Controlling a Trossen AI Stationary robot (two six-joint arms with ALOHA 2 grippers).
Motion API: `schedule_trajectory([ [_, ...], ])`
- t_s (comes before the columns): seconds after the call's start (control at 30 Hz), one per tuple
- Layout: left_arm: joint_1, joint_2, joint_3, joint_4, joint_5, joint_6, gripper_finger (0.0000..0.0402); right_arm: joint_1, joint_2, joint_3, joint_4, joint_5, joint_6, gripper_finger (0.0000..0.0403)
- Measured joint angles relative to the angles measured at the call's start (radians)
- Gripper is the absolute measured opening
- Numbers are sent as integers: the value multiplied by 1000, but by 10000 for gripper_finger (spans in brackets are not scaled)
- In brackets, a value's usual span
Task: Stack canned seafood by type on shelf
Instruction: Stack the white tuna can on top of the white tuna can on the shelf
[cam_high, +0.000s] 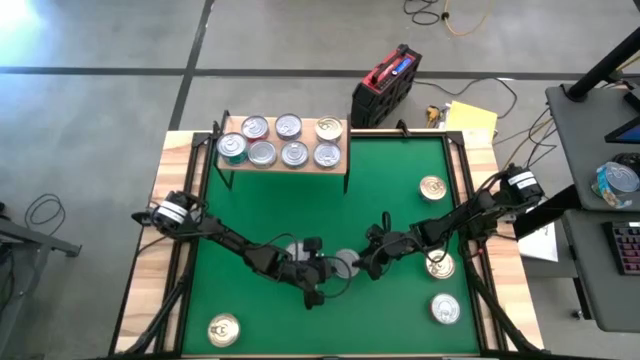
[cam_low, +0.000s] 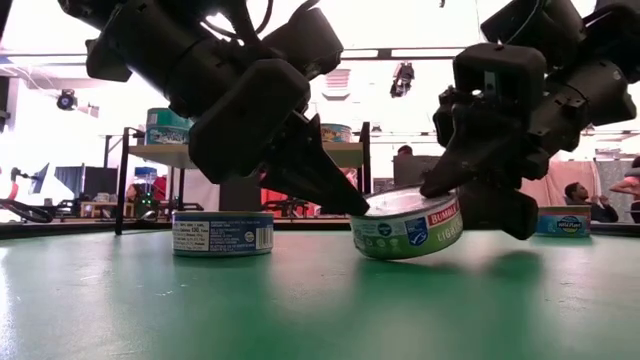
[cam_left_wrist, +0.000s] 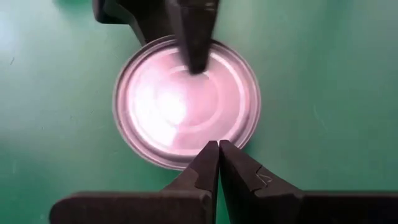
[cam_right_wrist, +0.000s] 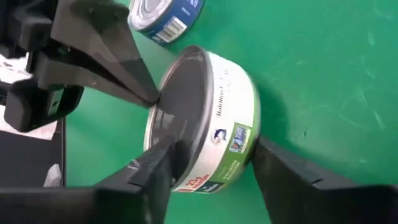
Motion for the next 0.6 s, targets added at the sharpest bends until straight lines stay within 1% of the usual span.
schedule_trajectory([
  [0.13, -2, 0, 0, 12, 9, 7, 0, 0, 0, 0, 14, 8, -23, 146],
  [0.2, -3, 0, 0, 22, 11, 17, 0, -1, -1, 0, 19, 12, -54, 128],
  [0.47, -13, -10, -2, 32, 4, 45, 0, -1, -6, 0, 18, 4, -98, 127],
  [0.6, -16, -29, -2, 22, -6, 59, 0, 0, -28, 0, -2, -15, -122, 126],
])
